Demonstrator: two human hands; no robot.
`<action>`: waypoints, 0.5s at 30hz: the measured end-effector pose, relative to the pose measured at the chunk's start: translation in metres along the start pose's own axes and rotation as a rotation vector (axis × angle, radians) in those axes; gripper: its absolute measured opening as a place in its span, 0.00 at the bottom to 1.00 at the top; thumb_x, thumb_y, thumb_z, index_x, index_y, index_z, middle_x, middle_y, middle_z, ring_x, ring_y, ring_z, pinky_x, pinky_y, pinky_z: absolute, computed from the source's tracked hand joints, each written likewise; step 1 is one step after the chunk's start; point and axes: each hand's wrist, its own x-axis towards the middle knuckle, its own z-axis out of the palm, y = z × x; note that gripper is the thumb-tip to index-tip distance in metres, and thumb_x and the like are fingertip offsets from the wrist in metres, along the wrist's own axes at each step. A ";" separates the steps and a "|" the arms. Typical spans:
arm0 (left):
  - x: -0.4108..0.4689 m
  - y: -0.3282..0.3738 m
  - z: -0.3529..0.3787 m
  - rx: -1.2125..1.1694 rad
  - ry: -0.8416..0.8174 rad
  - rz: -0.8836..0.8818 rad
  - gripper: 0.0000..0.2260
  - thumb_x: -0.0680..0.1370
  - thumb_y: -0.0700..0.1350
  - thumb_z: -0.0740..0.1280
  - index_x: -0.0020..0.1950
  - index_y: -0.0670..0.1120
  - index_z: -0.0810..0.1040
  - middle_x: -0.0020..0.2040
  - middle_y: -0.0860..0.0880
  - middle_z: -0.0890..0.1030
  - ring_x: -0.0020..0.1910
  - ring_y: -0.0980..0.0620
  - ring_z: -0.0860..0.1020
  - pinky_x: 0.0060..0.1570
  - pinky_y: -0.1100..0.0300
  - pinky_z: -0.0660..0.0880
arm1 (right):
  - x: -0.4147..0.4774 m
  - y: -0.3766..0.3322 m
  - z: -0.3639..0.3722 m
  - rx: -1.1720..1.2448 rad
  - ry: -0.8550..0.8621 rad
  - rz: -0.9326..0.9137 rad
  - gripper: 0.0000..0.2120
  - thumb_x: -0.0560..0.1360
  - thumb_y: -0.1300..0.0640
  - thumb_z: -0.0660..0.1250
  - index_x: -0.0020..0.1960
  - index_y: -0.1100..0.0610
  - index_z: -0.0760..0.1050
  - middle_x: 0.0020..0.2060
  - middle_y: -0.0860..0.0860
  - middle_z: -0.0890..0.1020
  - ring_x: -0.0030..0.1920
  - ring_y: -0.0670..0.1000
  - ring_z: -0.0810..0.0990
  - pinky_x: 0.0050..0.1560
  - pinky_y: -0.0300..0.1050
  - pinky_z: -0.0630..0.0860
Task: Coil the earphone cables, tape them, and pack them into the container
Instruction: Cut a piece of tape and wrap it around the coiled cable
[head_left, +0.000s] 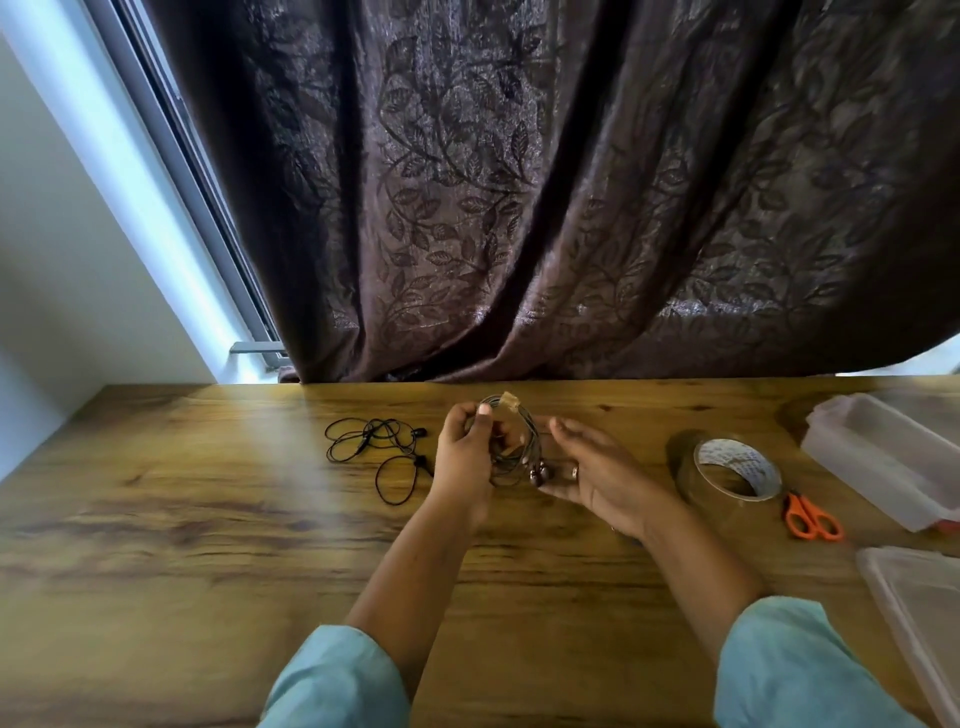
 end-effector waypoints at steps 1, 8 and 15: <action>0.000 -0.003 0.000 -0.009 0.035 -0.031 0.06 0.81 0.46 0.59 0.50 0.47 0.73 0.48 0.45 0.80 0.49 0.45 0.79 0.57 0.42 0.76 | 0.000 0.005 0.001 0.024 0.010 0.000 0.13 0.78 0.53 0.63 0.61 0.55 0.76 0.56 0.57 0.79 0.50 0.54 0.79 0.55 0.53 0.77; 0.003 -0.036 -0.005 0.024 0.154 -0.238 0.12 0.82 0.48 0.55 0.63 0.46 0.70 0.60 0.40 0.75 0.60 0.40 0.75 0.62 0.41 0.72 | 0.004 0.037 0.027 0.043 0.200 0.062 0.17 0.78 0.60 0.65 0.66 0.51 0.70 0.58 0.53 0.77 0.56 0.53 0.78 0.55 0.50 0.79; -0.001 -0.056 -0.006 0.172 0.110 -0.312 0.11 0.82 0.46 0.56 0.63 0.44 0.71 0.57 0.42 0.79 0.56 0.42 0.78 0.60 0.46 0.74 | 0.016 0.054 0.021 -0.277 0.404 0.067 0.17 0.74 0.60 0.68 0.60 0.47 0.70 0.56 0.51 0.80 0.51 0.50 0.80 0.53 0.48 0.80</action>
